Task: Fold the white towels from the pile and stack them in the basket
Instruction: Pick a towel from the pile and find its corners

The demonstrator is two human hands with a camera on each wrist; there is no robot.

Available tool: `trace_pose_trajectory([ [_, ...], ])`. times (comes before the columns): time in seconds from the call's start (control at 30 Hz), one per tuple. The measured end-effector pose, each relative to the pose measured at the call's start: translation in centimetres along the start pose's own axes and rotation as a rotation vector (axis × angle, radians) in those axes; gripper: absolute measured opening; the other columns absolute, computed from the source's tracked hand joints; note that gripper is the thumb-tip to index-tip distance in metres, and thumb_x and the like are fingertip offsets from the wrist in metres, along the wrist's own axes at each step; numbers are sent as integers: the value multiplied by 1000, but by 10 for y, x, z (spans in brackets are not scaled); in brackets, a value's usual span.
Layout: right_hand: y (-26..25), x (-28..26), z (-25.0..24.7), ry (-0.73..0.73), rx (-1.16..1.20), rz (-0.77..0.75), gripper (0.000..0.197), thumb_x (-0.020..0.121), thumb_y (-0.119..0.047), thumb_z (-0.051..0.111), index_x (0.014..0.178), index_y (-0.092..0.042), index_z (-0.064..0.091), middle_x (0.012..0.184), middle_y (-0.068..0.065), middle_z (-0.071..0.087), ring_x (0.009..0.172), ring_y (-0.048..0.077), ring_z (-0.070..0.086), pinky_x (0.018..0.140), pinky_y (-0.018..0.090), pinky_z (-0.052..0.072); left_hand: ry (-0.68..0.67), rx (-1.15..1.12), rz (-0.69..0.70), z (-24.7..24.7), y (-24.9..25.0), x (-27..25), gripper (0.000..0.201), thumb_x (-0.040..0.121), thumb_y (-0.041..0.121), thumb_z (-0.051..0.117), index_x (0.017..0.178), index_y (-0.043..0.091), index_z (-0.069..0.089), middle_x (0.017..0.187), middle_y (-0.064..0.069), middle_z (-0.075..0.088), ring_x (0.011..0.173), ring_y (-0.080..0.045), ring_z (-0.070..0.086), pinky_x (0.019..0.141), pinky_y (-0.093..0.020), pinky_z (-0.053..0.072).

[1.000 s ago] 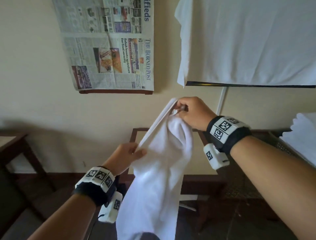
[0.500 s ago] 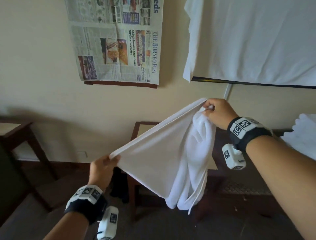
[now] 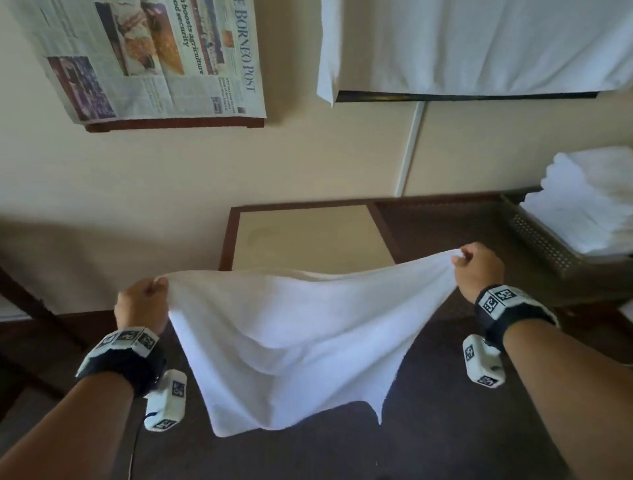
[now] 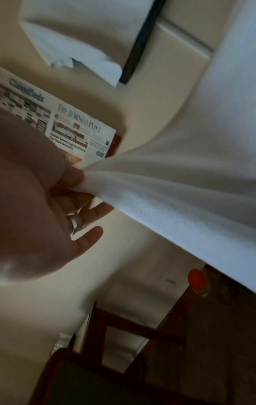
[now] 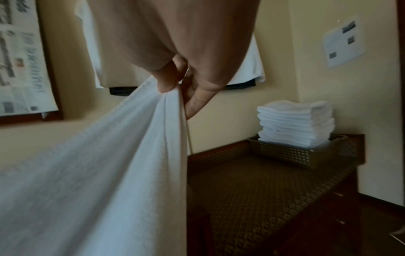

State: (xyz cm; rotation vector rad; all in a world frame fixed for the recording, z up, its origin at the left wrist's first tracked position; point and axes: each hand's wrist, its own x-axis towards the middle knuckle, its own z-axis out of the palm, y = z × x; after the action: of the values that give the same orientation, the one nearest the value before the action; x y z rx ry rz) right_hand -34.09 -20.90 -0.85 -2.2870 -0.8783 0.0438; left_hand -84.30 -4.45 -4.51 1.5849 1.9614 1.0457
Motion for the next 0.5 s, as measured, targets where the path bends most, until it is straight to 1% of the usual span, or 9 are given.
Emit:
trace_pose_trajectory([
  [0.1,16,0,-5,22,1,127,28,98,-10,52,123,2,58,126,25,59,119,39,55,96,40,43,50,104,-74,-4,-9,7,40,103,28,44,94,-3,68,99,-36,63,88,-48,57,83,-49,45],
  [0.17,21,6,-13,52,3,206,29,99,-11,51,125,0,57,128,24,58,119,39,55,96,41,44,97,91,-100,-5,-13,15,44,99,35,43,97,0,69,100,-37,63,92,-54,59,87,-54,49],
  [0.2,23,12,-16,65,4,219,29,99,-12,51,124,-1,58,128,24,58,118,39,55,95,42,44,117,67,-99,-5,-17,22,47,96,40,42,96,3,69,97,-35,64,90,-53,60,87,-56,52],
  [0.27,22,23,-21,85,-15,212,28,99,-15,49,121,0,59,125,26,58,115,41,56,94,43,45,154,46,-75,-3,-15,33,53,87,50,36,91,7,67,92,-31,65,86,-51,61,86,-61,53],
  [0.3,20,29,-23,90,-38,201,29,99,-15,49,120,2,59,124,27,58,114,42,56,94,44,45,145,37,-92,-1,-10,38,53,87,51,35,91,8,66,93,-31,65,87,-51,60,87,-61,52],
  [0.37,15,40,-24,95,-98,178,33,97,-17,48,118,6,59,123,30,55,112,44,54,96,46,43,112,46,-98,3,1,48,49,92,46,39,99,6,66,102,-32,64,95,-51,59,92,-59,50],
  [0.4,13,45,-24,111,-122,175,34,97,-18,48,120,6,58,125,30,53,111,45,52,97,47,42,107,63,-102,6,2,54,48,92,47,38,101,9,67,104,-31,64,97,-51,59,92,-59,50],
  [0.43,9,49,-25,115,-122,203,35,97,-19,48,122,3,56,126,28,52,112,46,52,96,48,42,99,84,-148,7,4,58,51,88,51,34,98,13,66,102,-28,63,96,-51,58,91,-61,50],
  [0.5,-1,53,-26,110,-92,274,34,98,-24,44,125,-4,51,126,25,54,110,46,55,91,51,45,117,111,-172,16,-1,74,57,80,58,27,94,18,66,101,-26,60,95,-53,56,86,-65,50],
])
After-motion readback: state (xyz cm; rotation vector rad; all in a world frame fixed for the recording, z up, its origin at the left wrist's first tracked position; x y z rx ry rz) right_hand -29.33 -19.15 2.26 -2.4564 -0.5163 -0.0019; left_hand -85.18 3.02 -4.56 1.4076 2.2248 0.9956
